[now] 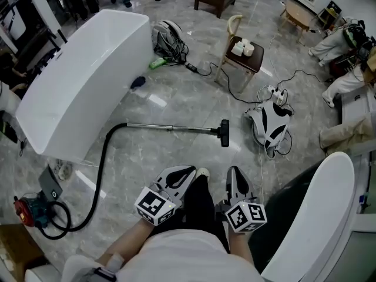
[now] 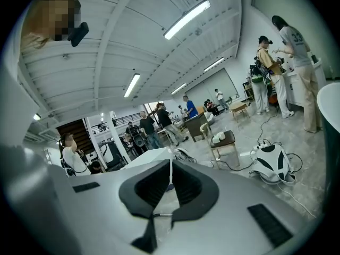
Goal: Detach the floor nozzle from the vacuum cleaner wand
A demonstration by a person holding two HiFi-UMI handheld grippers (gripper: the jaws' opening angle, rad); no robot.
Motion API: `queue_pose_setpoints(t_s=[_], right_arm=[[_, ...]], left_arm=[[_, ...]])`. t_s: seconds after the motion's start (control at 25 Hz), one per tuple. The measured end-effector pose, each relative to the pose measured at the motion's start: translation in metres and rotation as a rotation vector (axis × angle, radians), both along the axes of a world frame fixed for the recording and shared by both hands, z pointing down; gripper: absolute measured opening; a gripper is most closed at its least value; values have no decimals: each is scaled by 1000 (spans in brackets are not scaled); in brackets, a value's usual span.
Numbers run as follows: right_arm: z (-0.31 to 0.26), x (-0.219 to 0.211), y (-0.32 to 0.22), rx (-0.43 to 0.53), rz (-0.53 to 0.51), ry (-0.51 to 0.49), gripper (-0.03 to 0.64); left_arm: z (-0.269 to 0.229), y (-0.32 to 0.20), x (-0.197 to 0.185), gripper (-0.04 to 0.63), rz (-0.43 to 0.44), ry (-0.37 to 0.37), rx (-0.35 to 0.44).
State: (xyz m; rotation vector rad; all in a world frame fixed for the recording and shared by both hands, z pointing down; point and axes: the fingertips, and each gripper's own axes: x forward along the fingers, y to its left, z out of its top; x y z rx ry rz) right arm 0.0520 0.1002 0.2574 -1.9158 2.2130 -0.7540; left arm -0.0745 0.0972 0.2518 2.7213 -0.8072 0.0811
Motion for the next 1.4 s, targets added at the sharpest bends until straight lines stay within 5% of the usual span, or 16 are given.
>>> queue_pose_setpoints(t_s=[0.88,1.4], right_arm=[[-3,90,-156,62,-166,4,21],[16,109,-188,46,-194,-4,21]], left_arm=[[-12,-142,84,14,-161,7,52],[-8,-180,103,14,-136,-10,71]])
